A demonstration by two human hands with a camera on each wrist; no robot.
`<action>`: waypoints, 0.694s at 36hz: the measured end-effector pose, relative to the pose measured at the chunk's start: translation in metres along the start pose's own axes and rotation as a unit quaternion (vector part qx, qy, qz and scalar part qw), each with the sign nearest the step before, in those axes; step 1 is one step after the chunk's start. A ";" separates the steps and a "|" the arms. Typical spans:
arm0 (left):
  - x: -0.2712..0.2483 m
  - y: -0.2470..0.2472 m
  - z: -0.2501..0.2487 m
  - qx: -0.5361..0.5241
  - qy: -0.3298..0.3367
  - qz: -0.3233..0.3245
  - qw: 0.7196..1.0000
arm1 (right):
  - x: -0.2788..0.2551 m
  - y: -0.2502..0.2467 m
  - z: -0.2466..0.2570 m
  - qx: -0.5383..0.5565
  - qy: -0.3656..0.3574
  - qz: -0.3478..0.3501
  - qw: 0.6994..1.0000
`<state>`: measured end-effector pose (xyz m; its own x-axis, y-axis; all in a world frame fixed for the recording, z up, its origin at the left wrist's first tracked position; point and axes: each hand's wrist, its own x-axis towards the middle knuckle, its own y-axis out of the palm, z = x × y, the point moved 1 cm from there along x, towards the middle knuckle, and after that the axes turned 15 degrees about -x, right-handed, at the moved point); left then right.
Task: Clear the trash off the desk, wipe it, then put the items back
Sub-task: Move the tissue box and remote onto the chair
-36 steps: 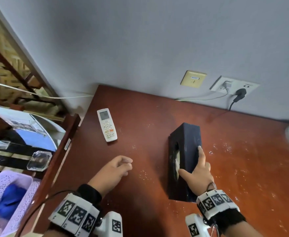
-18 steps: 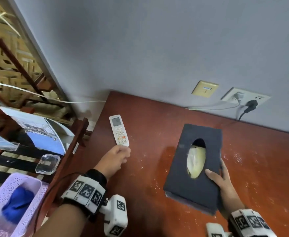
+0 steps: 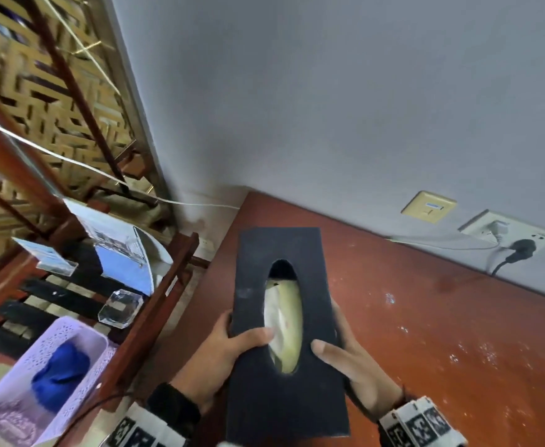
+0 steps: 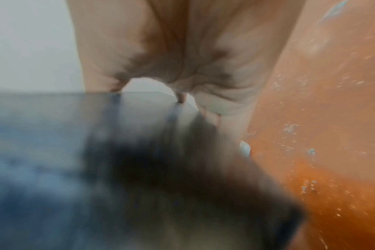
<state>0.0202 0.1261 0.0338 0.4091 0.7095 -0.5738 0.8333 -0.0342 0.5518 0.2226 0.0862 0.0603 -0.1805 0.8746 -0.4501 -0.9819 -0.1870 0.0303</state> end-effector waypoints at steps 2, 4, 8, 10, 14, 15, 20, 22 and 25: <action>-0.012 -0.016 -0.007 0.007 0.053 -0.039 0.998 | 0.016 0.009 0.003 -0.045 0.018 0.045 0.998; -0.025 -0.033 -0.016 -0.002 0.104 -0.081 0.991 | 0.033 0.016 0.009 -0.103 0.021 0.061 0.993; -0.051 -0.084 -0.024 -0.011 0.145 -0.146 0.978 | 0.094 0.013 0.008 -0.253 0.034 -0.074 0.964; -0.063 -0.107 -0.025 -0.025 0.156 -0.175 0.972 | 0.128 0.008 0.001 -0.392 0.047 -0.143 0.907; -0.080 -0.137 -0.022 -0.082 0.167 -0.206 0.961 | 0.179 0.015 -0.010 -0.560 0.079 -0.155 0.810; -0.084 -0.142 -0.021 -0.095 0.168 -0.211 0.958 | 0.188 0.020 -0.011 -0.577 0.083 -0.155 0.798; -0.098 -0.160 -0.023 -0.129 0.184 -0.221 0.949 | 0.220 0.035 -0.026 -0.587 0.131 -0.197 0.775; -0.100 -0.167 -0.023 -0.133 0.189 -0.226 0.946 | 0.225 0.038 -0.031 -0.568 0.154 -0.220 0.778; -0.103 -0.175 -0.022 -0.141 0.185 -0.241 0.942 | 0.230 0.038 -0.037 -0.553 0.171 -0.232 0.782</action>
<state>-0.1761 0.0740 0.0097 -0.1933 0.7933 -0.5773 0.7351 0.5068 0.4504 0.1455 0.2635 -0.0745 0.3911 0.8282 -0.4014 -0.2521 -0.3230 -0.9122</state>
